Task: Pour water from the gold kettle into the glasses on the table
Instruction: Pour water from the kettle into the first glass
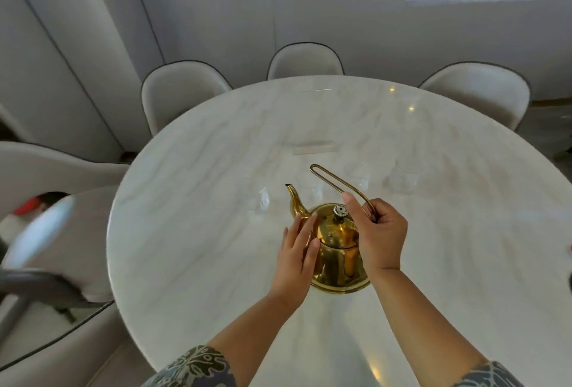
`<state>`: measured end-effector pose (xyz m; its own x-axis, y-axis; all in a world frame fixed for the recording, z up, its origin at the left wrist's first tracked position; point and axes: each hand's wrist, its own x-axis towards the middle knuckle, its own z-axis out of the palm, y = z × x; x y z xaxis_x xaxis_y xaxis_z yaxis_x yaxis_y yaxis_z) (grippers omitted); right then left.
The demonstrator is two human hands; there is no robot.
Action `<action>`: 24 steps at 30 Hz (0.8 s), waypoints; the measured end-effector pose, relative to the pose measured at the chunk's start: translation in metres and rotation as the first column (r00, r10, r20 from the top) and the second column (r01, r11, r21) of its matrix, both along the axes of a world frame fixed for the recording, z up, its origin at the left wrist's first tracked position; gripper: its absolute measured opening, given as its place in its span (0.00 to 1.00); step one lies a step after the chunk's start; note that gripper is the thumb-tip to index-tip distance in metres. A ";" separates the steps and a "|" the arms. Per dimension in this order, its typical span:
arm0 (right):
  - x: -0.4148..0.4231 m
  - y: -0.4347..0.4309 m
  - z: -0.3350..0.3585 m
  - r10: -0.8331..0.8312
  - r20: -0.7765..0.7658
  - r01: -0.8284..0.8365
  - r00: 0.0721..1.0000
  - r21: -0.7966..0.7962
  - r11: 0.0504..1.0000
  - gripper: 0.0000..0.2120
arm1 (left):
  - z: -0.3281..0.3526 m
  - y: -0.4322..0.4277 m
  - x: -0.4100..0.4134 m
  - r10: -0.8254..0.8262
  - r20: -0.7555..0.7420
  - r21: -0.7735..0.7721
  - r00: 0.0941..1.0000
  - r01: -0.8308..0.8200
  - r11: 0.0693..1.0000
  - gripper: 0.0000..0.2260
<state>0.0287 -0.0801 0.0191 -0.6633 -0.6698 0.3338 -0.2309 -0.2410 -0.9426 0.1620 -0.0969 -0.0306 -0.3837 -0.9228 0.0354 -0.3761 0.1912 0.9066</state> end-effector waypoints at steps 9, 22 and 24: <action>0.033 -0.064 0.008 0.086 -0.048 -0.083 0.995 0.054 0.995 0.13 | -0.004 -0.054 0.039 -0.038 0.003 0.041 0.999 0.038 0.998 0.19; 0.046 -0.110 0.008 0.141 -0.109 -0.123 0.984 0.157 0.980 0.15 | -0.012 -0.086 0.047 -0.013 -0.051 0.148 0.999 0.020 0.989 0.19; 0.047 -0.115 0.008 0.144 -0.126 -0.123 0.981 0.166 0.979 0.15 | -0.012 -0.088 0.047 -0.004 -0.065 0.161 0.998 0.015 0.987 0.18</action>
<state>0.0755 -0.1955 0.0270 -0.5196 -0.8002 0.2994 -0.3362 -0.1306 -0.9327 0.2088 -0.1851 -0.0424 -0.3943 -0.9146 -0.0893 -0.3153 0.0434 0.9480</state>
